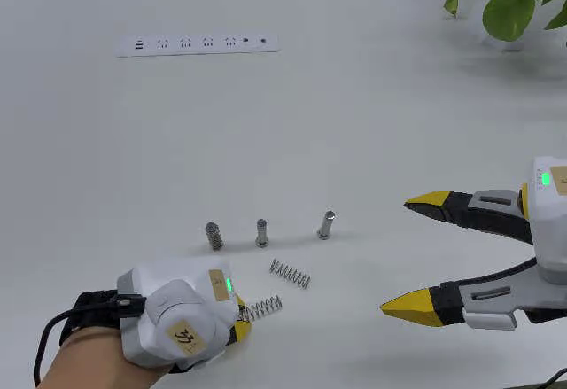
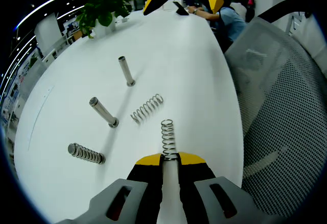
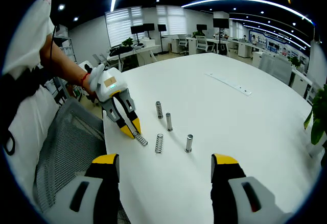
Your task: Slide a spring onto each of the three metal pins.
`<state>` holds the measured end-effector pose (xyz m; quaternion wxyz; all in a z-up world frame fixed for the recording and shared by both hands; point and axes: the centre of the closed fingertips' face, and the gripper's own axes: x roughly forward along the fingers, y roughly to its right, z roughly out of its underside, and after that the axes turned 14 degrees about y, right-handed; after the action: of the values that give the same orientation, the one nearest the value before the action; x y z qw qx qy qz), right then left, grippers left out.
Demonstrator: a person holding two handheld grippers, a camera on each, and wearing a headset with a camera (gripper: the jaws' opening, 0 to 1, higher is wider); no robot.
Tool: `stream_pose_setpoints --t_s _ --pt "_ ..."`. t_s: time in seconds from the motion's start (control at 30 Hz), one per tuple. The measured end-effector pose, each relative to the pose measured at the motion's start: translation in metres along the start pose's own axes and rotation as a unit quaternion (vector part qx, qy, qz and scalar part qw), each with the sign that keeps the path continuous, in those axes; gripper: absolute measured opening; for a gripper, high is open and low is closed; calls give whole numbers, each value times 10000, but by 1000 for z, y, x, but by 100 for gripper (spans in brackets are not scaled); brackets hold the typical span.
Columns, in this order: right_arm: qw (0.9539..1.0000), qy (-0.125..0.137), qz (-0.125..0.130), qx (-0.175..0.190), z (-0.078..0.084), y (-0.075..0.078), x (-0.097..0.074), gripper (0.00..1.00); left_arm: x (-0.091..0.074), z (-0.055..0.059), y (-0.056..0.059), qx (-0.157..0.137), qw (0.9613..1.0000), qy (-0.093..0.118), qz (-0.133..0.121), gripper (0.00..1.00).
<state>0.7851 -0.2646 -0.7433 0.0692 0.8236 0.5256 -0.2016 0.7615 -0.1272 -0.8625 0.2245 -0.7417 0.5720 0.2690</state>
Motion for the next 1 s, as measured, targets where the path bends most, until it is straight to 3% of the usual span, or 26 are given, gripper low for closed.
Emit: stream_pose_setpoints --t_s 0.47,0.63,0.8,0.9,0.97,1.0 --pt "9997 -22 -215 84 0 -16 15 70 -10 -10 10 -116 9995 297 -4 10" --pt "9975 288 -329 551 -9 -31 27 61 -20 -24 10 -325 9977 571 -148 10" --pt "9927 572 -320 1014 -16 -40 37 54 -31 -40 11 -449 9949 856 -288 10" --pt "9875 781 -274 1344 -22 -44 43 49 -38 -52 9 -537 9918 1086 -413 10" --pt "9802 1044 -136 1676 -30 -42 47 45 -43 -61 6 -584 9892 1249 -504 10" --pt "9740 1177 -129 1932 -34 -42 49 43 -46 -67 5 -614 9874 1352 -552 10"
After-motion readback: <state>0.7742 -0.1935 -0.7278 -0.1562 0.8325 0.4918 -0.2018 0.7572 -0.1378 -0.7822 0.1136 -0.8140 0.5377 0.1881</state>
